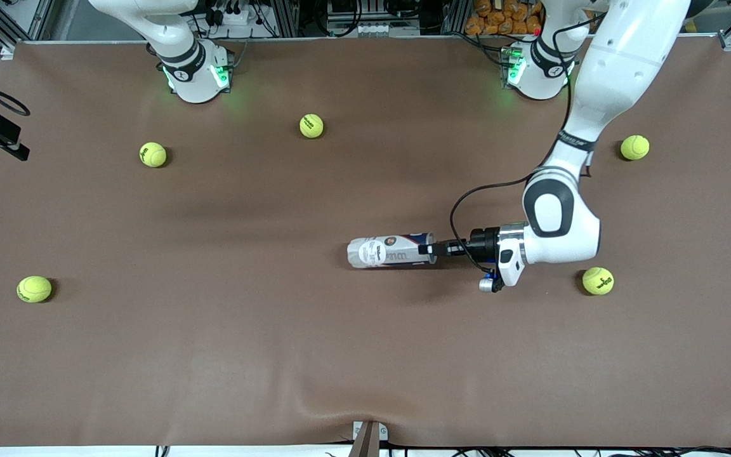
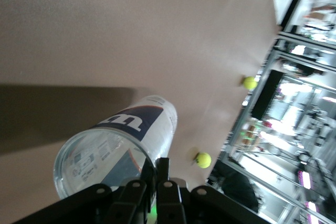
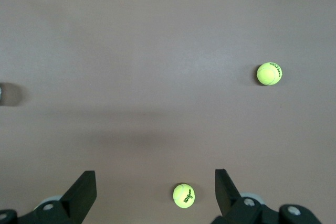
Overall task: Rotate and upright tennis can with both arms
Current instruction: 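Lift and rotate the can upright with the left gripper, set it down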
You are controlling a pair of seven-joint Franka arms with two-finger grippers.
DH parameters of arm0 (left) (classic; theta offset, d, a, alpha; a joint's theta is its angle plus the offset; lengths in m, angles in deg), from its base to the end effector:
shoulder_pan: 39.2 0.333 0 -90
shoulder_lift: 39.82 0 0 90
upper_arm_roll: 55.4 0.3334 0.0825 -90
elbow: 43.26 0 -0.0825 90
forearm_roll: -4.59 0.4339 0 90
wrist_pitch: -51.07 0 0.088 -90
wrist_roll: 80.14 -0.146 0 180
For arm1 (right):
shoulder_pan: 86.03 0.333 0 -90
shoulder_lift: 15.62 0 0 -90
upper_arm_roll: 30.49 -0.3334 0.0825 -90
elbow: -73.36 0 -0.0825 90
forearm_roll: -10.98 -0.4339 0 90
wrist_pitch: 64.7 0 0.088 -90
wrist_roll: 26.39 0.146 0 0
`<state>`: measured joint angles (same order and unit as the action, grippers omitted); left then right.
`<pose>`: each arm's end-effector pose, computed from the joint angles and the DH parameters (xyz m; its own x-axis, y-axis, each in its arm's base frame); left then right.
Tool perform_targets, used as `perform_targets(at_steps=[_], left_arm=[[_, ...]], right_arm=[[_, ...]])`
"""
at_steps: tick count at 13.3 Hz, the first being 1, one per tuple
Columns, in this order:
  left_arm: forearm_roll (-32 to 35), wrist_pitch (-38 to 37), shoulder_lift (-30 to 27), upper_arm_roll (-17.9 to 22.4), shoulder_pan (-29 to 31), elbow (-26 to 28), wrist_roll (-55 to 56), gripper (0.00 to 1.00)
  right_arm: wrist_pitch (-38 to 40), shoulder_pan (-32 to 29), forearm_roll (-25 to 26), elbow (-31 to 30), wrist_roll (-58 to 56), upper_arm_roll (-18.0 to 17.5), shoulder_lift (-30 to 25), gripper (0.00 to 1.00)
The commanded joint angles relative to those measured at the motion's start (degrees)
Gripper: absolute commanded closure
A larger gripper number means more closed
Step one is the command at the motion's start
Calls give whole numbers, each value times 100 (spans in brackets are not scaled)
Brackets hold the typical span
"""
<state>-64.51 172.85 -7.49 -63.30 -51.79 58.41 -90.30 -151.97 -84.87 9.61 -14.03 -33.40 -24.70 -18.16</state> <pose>0.6412 -0.3109 0.2119 0.9296 0.0947 -0.3561 0.3503 -0.5273 0.7742 0.5848 -0.0451 0.6486 0.9981 0.0426 0.0452 0.0437 -0.9988 -0.0229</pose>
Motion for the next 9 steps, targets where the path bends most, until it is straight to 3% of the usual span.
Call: perform_targets(at_steps=[1,3,7,9], left_arm=[[843,74,-454,42,-278,-164,1302,100],[1431,74,-595,60,-489,-418,2189,100],[3968,66,-640,25,-1313,-1349,5070,100],[5252,22,-605,25,-1850,-1553,6222,100]], right_arm=[[78,-11,-29,81,95,-17,-1,0],[78,-11,-29,81,95,-17,-1,0],[70,-19,-21,81,95,-17,-1,0],[70,-19,-21,81,95,-17,-1,0]])
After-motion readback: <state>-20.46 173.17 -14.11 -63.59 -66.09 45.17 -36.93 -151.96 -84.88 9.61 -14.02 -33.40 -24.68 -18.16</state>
